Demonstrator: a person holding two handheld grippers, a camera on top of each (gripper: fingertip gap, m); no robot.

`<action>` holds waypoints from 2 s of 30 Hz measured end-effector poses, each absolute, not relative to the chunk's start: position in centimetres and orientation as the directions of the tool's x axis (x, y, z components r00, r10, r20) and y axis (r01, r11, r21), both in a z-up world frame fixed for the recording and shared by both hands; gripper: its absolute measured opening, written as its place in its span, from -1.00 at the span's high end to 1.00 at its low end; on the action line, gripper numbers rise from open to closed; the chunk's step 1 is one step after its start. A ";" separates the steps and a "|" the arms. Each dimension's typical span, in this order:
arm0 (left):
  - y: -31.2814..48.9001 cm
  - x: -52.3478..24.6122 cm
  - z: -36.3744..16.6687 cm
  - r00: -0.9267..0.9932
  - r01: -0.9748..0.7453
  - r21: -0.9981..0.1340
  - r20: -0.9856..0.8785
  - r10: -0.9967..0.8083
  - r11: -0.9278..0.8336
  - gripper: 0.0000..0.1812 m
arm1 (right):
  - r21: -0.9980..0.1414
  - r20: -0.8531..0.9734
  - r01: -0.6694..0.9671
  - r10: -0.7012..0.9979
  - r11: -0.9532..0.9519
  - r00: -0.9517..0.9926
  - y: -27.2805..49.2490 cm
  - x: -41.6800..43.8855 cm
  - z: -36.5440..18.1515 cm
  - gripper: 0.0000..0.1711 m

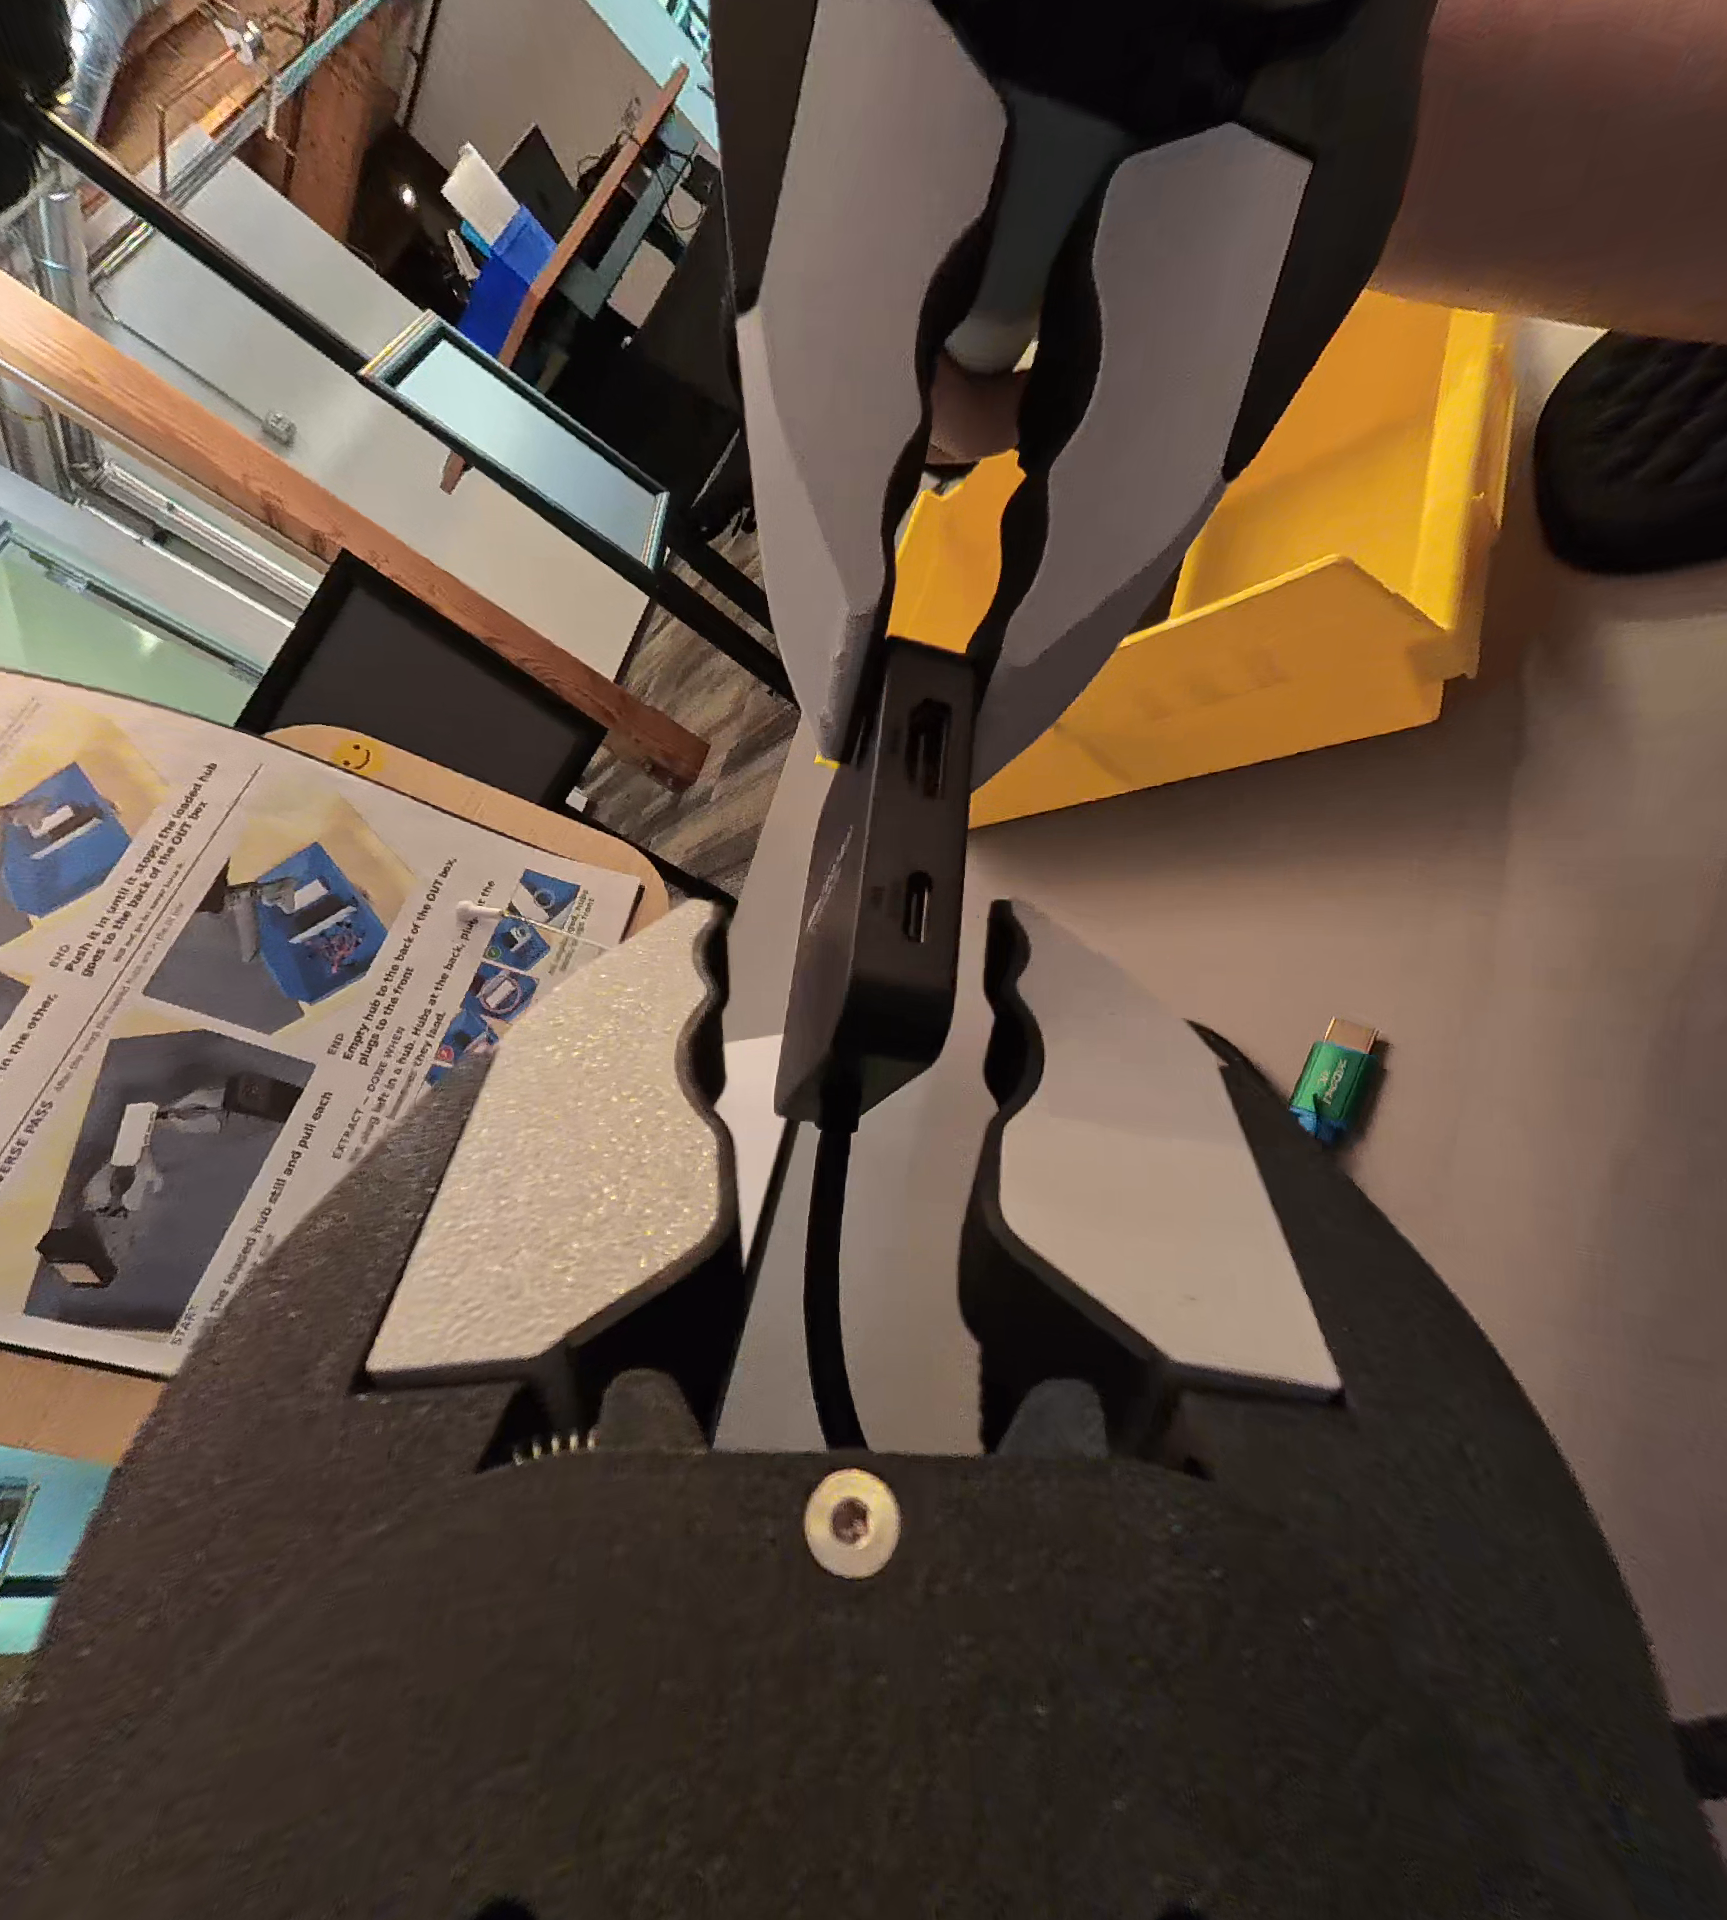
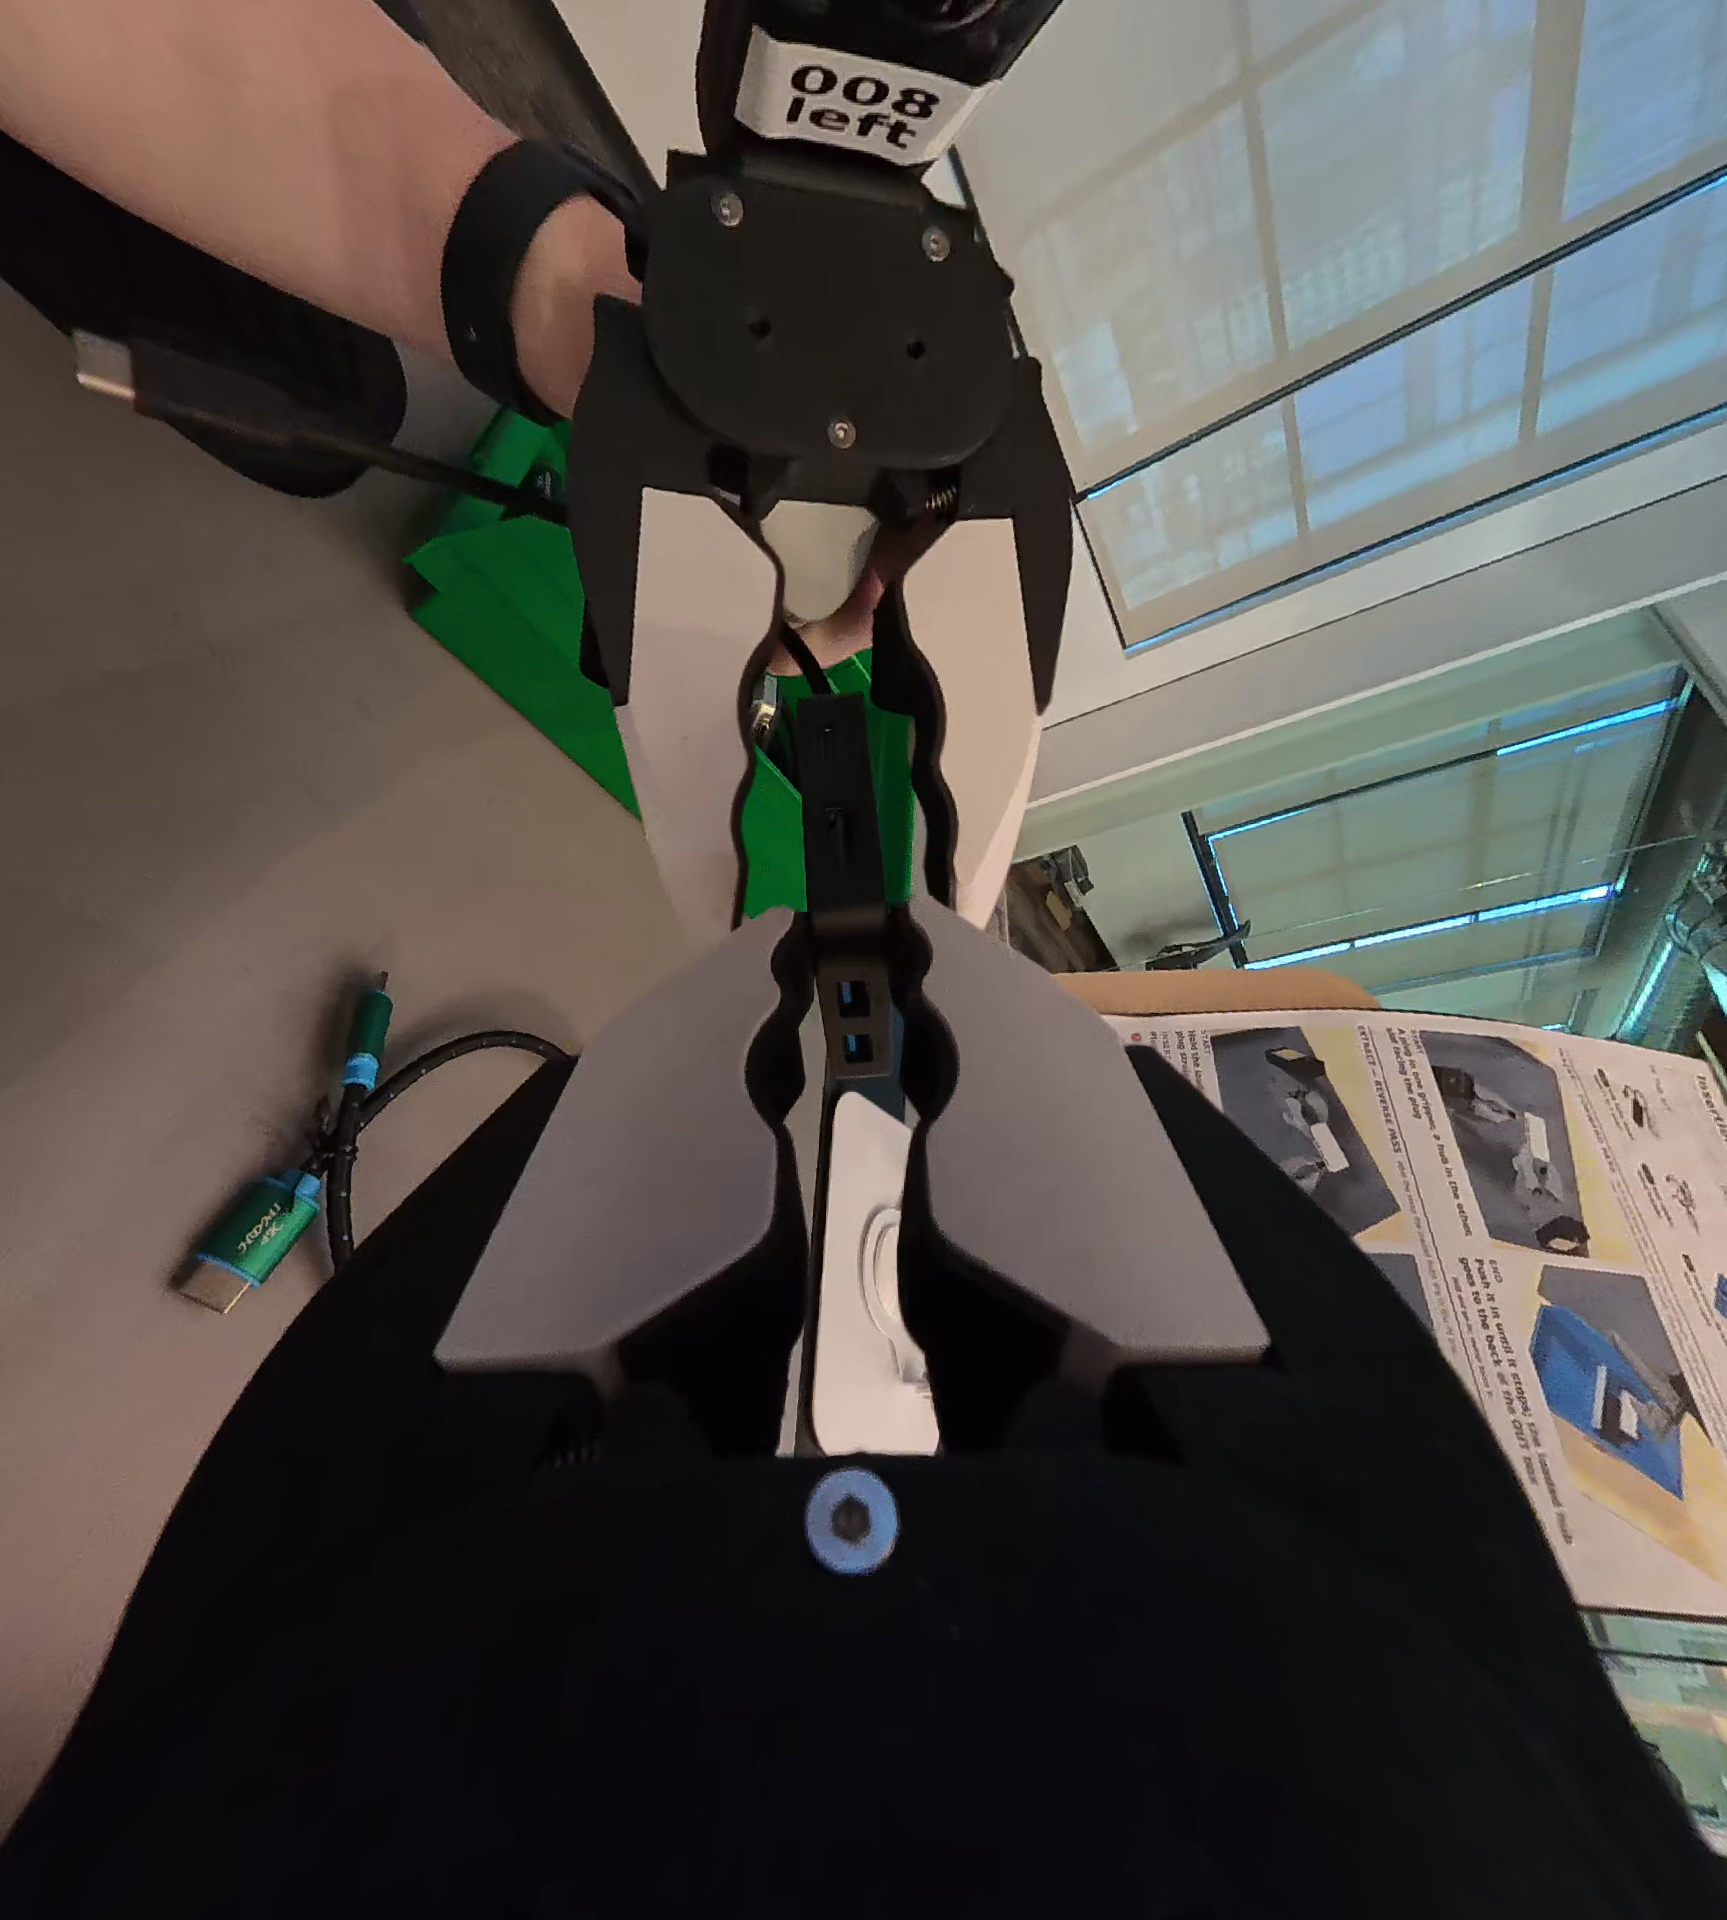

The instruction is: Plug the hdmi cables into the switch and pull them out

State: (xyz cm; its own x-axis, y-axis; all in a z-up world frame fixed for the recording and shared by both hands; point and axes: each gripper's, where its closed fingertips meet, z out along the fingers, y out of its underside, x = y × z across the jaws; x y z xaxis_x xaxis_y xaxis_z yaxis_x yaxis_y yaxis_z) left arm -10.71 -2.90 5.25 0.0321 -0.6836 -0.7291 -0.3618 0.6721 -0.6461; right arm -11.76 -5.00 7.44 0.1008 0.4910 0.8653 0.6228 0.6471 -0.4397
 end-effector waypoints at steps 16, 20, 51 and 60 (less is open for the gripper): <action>-2.5 -10.4 5.7 0.112 -0.390 -0.537 -0.834 -0.540 0.749 0.82 | -0.426 0.876 0.620 0.472 0.659 0.101 -5.2 -11.6 7.8 0.82; -2.2 -10.4 5.3 0.091 -0.433 -0.515 -0.841 -0.533 0.740 0.84 | -0.450 0.862 0.606 0.497 0.656 0.102 -4.9 -11.5 7.4 0.82; 0.7 -11.8 4.0 0.067 -0.650 -0.421 -0.861 -0.504 0.633 0.85 | -0.530 0.829 0.609 0.512 0.591 0.225 -2.2 -11.6 6.5 0.75; 6.5 -19.7 8.6 0.280 -0.768 -0.465 -0.862 -0.423 0.440 0.84 | -0.761 0.429 0.600 0.885 0.247 0.180 -2.5 -11.7 0.5 0.79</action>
